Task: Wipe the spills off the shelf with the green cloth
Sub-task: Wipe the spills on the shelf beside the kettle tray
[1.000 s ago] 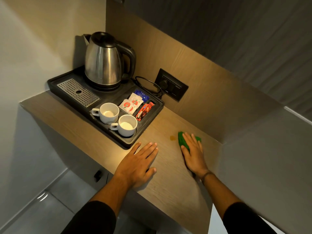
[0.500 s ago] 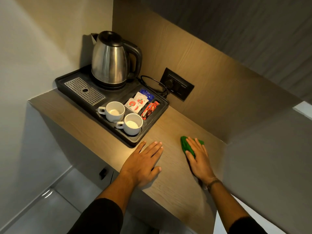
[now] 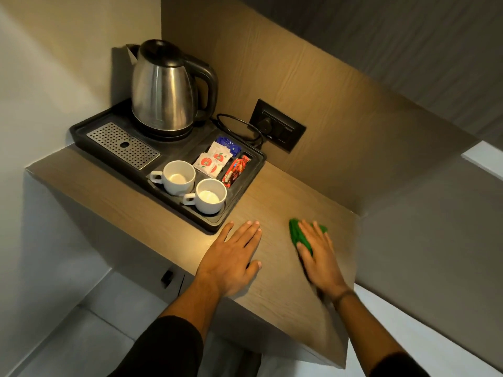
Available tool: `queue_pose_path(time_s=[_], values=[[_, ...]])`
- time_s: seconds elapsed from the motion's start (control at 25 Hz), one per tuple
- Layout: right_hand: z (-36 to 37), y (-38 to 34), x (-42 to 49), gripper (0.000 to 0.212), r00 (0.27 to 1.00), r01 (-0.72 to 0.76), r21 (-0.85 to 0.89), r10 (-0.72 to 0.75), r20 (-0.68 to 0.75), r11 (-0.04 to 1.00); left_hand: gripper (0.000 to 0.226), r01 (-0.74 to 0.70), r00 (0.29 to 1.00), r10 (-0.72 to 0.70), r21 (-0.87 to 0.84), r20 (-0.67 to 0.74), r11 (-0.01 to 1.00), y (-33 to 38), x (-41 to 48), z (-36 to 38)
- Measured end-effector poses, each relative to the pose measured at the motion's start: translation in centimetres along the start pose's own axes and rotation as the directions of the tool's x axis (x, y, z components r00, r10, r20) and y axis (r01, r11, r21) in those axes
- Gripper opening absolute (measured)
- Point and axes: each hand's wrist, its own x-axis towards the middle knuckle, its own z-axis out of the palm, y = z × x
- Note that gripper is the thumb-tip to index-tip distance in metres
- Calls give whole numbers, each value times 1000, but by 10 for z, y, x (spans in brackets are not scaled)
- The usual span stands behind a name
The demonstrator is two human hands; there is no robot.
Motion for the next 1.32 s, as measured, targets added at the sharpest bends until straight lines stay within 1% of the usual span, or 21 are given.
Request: queue_pose_path(time_s=[0.08, 0.12, 0.2, 0.32, 0.36, 0.44, 0.48, 0.56, 0.6, 0.68, 0.76, 0.8, 0.84, 0.88, 1.0, 1.04, 1.08, 1.12, 1.2, 1.24, 1.32], values=[[-2, -15, 34, 52, 986, -157, -21, 155, -53, 987, 75, -2, 1000, 2, 17, 21, 1000, 0, 0, -2], [1, -30, 45, 53, 981, -188, -33, 185, -59, 982, 75, -3, 1000, 2, 31, 22, 1000, 1, -1, -2], [13, -57, 39, 54, 990, -136, -32, 134, -46, 990, 75, -18, 1000, 17, 41, 23, 999, 1, -1, -4], [28, -54, -41, 56, 999, 34, -39, -32, 32, 999, 75, -21, 1000, 20, 56, 10, 998, 1, -3, -2], [23, -46, -67, 56, 999, 45, -53, -44, 32, 998, 75, -19, 1000, 18, 52, 19, 998, 1, -2, -3], [7, -28, -73, 55, 999, -51, -47, 50, -11, 998, 76, -18, 1000, 17, 48, 24, 999, 1, -1, -4], [1, -27, -59, 54, 989, -144, -51, 142, -45, 988, 77, -19, 1000, 18, 48, 17, 999, 1, -1, -4], [0, -37, -19, 52, 943, -320, -50, 312, -115, 946, 78, -31, 999, 30, 45, 19, 999, 2, 0, -4], [5, -50, -8, 52, 936, -337, -35, 331, -120, 941, 78, -34, 999, 33, 48, 12, 998, 1, 0, -3], [25, -75, -14, 55, 970, -226, -21, 223, -96, 974, 78, -35, 999, 34, 44, 11, 998, 1, -2, -3], [39, -79, -61, 56, 995, -95, -33, 94, -40, 995, 79, -30, 999, 29, 45, 26, 999, 1, -1, -4], [36, -73, -85, 56, 997, -70, -39, 69, -36, 997, 79, -29, 999, 27, 47, 34, 998, 1, -1, -4], [30, -64, -97, 56, 996, -76, -40, 74, -53, 996, 79, -30, 999, 28, 50, 39, 998, 1, -1, -4], [24, -55, -94, 55, 990, -121, -31, 119, -70, 992, 79, -30, 999, 28, 50, 43, 998, 1, -1, -4], [18, -55, -53, 54, 930, -340, 14, 339, -143, 940, 80, -34, 998, 31, 53, 56, 998, 0, 0, -5], [19, -62, -45, 56, 920, -363, 17, 362, -150, 932, 80, -37, 998, 34, 58, 52, 998, 1, 0, -4], [23, -67, -44, 58, 929, -341, 16, 340, -147, 940, 80, -38, 998, 35, 60, 55, 997, 1, 1, -5], [26, -70, -54, 62, 950, -285, 10, 284, -128, 958, 80, -36, 998, 33, 61, 56, 997, 2, 0, -5], [24, -69, -95, 71, 985, -169, -7, 169, -32, 986, 78, -35, 998, 32, 64, 53, 997, 4, -4, -8], [23, -62, -111, 73, 987, -160, 1, 160, -3, 987, 76, -41, 996, 36, 60, 80, 997, 2, -2, -7], [19, -48, -117, 74, 979, -204, 6, 204, -19, 979, 74, -46, 990, 36, 66, 134, 997, 0, 1, -3]])
